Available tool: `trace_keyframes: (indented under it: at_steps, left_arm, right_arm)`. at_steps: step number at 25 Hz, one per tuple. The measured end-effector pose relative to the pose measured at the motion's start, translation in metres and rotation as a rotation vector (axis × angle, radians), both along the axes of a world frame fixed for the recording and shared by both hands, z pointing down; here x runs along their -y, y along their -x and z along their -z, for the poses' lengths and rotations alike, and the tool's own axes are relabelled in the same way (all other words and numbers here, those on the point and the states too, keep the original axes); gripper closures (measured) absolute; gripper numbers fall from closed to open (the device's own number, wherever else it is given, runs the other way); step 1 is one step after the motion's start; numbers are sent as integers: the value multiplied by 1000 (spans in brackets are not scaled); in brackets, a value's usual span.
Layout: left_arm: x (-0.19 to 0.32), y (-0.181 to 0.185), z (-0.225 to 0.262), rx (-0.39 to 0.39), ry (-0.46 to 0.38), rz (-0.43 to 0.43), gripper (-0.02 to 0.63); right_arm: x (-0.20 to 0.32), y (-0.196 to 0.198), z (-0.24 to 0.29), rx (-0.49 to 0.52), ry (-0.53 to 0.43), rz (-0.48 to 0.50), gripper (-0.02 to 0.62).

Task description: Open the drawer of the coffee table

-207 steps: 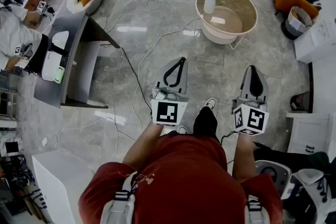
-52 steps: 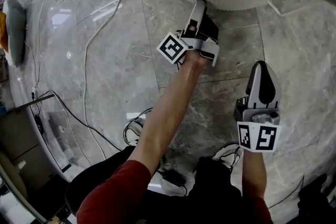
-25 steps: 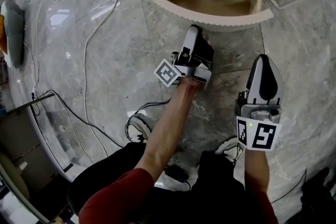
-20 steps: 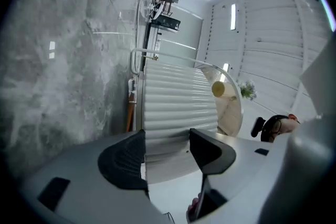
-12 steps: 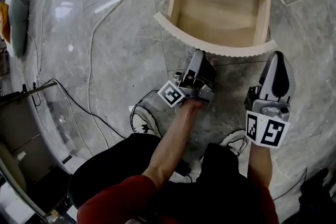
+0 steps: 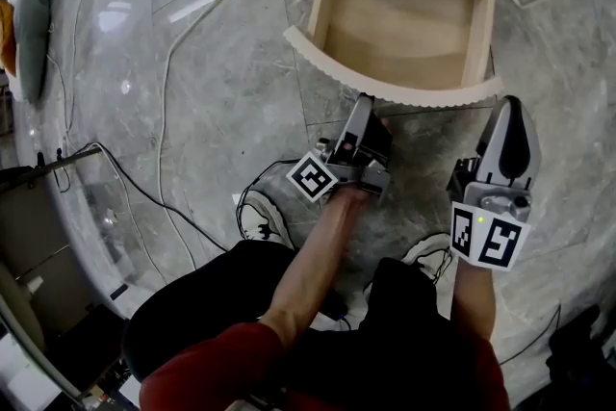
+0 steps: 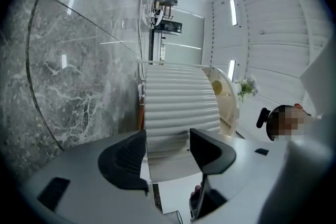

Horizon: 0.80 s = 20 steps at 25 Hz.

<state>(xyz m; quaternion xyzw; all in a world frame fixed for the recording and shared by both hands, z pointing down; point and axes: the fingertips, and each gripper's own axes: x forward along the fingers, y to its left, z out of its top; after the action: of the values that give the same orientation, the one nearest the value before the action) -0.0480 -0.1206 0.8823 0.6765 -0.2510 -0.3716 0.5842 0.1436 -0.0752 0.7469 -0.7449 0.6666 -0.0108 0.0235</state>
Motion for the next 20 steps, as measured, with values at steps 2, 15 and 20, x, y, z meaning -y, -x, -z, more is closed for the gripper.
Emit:
trace_keyframes:
  at_steps: [2, 15, 20]
  left_arm:
    - [0, 2, -1, 22, 9, 4, 337]
    - [-9, 27, 53, 884, -219, 197, 336]
    - [-11, 22, 114, 1242, -576, 302, 336]
  right_arm:
    - [0, 0, -2, 2, 2, -1, 571]
    - [4, 8, 1, -10, 5, 18, 571]
    - [3, 11, 5, -17, -2, 20, 571]
